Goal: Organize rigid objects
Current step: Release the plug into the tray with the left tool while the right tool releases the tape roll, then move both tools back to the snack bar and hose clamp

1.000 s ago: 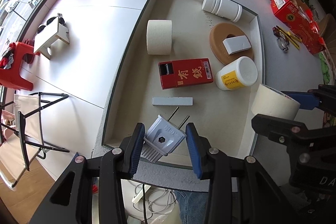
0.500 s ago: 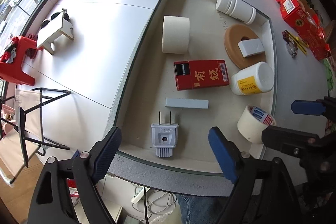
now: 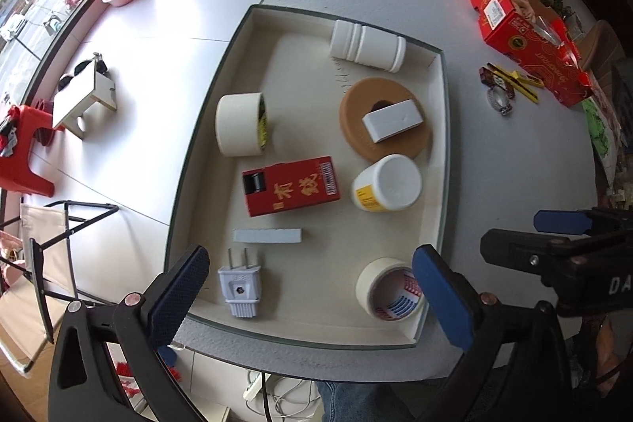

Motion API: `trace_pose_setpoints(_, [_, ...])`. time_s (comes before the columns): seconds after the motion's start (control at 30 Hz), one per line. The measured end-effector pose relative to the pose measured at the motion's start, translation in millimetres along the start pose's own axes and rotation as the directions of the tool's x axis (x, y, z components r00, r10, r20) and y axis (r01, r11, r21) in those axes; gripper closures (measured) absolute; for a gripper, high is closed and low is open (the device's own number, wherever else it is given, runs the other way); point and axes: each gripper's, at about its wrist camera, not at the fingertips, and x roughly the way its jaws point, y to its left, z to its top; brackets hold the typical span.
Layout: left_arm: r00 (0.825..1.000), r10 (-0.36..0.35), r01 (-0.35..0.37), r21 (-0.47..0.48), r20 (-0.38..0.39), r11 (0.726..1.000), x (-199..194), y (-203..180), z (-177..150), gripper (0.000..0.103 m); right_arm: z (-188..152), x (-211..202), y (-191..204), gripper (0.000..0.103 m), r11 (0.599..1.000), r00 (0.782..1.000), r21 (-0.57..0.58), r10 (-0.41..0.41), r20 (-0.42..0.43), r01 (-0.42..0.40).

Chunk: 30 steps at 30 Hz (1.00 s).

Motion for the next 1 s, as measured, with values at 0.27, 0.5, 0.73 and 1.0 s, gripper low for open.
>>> trace_pose_setpoints(0.27, [0.999, -0.034, 0.035, 0.089, -0.01, 0.995, -4, -48, 15, 0.0, 20, -9, -76, 0.002, 0.981, 0.999, 0.187, -0.047, 0.022, 0.042])
trace_pose_setpoints(0.5, [0.998, -0.061, 0.065, 0.132, -0.032, 0.989, 1, -81, 32, 0.0, 86, -9, -121, 0.002, 0.953, 0.991, 0.288, -0.114, 0.067, 0.09])
trace_pose_setpoints(0.73, [0.996, -0.066, 0.074, 0.138, -0.062, 0.988, 11, -95, 42, 0.0, 149, 4, -132, 0.002, 0.945, 0.978, 0.295, -0.18, 0.103, 0.143])
trace_pose_setpoints(1.0, [0.995, -0.033, 0.044, 0.125, -0.09, 0.991, 20, -94, 48, 0.0, 171, 22, -118, 0.011, 0.948, 0.965, 0.245, -0.238, 0.114, 0.205])
